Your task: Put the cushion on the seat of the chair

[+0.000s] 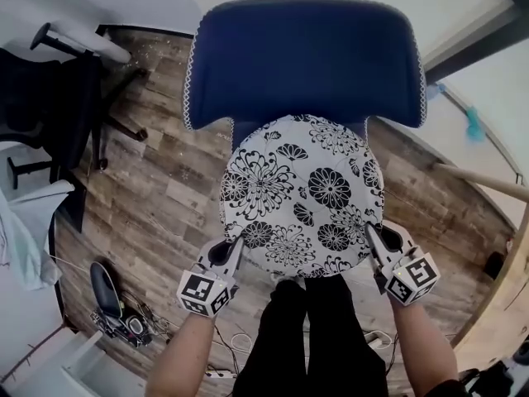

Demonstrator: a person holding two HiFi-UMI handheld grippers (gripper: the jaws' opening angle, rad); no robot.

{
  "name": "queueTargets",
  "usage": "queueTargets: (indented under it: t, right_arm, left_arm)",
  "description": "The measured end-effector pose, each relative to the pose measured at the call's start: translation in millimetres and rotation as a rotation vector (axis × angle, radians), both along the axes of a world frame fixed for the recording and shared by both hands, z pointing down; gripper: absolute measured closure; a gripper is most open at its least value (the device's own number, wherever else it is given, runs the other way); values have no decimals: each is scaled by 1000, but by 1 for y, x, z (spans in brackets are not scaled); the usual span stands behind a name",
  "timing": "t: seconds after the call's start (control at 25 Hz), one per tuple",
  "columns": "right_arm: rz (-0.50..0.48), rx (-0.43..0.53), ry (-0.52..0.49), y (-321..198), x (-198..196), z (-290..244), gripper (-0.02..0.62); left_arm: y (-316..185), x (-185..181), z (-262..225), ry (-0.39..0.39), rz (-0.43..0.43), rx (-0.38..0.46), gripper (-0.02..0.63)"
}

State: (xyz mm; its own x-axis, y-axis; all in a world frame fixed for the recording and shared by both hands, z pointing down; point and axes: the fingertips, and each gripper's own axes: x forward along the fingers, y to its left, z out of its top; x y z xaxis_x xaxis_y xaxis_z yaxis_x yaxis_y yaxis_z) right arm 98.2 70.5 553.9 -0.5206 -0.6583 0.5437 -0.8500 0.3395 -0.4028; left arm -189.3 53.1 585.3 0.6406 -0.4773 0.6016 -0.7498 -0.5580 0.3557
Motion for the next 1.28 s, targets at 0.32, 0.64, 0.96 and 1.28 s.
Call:
queueTargets:
  t: [0.32, 0.64, 0.96, 1.28]
  right_arm:
    - [19, -39, -10, -1, 1, 6, 557]
    - [14, -83, 15, -2, 5, 9, 557]
    - [39, -107, 21, -3, 18, 29, 557]
    - [83, -130, 24, -3, 20, 45, 557]
  left_arm:
    - [-1, -3, 11, -2, -13, -37, 586]
    - [6, 2, 17, 14, -27, -101, 586]
    - [5, -16, 39, -51, -18, -102, 584]
    - [-9, -29, 55, -97, -115, -122, 556]
